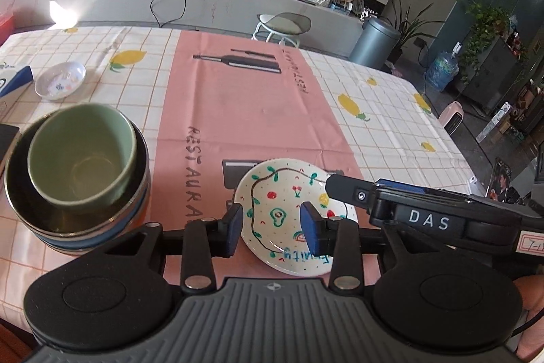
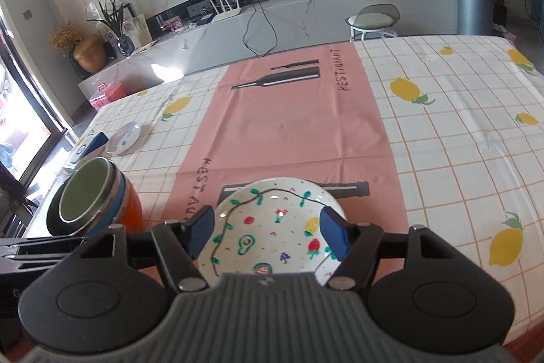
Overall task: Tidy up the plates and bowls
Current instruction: 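Move both grippers to the small white bowl with stickers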
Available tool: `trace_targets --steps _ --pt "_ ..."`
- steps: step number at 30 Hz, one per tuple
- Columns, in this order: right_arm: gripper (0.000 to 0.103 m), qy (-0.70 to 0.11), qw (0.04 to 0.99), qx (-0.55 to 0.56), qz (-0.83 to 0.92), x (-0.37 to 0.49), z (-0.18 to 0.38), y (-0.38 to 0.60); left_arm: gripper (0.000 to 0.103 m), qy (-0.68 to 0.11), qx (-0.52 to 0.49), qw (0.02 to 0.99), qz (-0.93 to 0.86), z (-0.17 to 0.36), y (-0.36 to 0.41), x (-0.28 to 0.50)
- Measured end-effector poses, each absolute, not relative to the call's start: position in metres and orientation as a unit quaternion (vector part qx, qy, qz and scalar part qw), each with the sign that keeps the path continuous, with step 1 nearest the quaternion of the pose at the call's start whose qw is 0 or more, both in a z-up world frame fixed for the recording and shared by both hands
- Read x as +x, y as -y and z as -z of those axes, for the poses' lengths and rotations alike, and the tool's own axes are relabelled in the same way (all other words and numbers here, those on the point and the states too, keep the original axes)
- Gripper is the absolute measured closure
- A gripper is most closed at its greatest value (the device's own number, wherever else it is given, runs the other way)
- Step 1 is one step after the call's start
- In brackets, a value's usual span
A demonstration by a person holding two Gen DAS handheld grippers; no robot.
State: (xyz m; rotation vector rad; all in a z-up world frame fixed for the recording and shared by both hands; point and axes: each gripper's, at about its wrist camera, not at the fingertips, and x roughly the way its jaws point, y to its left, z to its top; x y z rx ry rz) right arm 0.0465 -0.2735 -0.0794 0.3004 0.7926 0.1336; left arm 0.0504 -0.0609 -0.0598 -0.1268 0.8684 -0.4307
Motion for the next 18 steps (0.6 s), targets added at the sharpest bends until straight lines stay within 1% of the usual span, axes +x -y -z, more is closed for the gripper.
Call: trace_targets --steps 2,4,6,8,14,18 --pt "0.031 -0.382 0.91 0.143 -0.075 0.05 0.072 0.267 0.054 -0.41 -0.058 0.888 0.2 0.048 0.053 0.053" --pt "0.03 -0.385 0.908 0.142 -0.089 0.056 0.064 0.257 0.053 -0.408 -0.056 0.892 0.188 0.04 0.043 0.057" --pt "0.023 -0.389 0.906 0.138 -0.098 0.064 0.059 0.248 0.051 -0.405 -0.065 0.894 0.18 0.032 0.029 0.062" --pt "0.022 -0.389 0.906 0.133 -0.105 0.07 0.054 0.238 0.046 -0.4 -0.07 0.898 0.168 0.027 0.016 0.069" --pt "0.015 -0.395 0.9 0.13 -0.132 0.094 0.041 0.206 0.04 -0.384 -0.071 0.912 0.123 0.015 -0.022 0.089" --pt "0.014 -0.398 0.895 0.138 -0.146 0.111 0.035 0.188 0.037 -0.377 -0.07 0.917 0.108 0.008 -0.045 0.102"
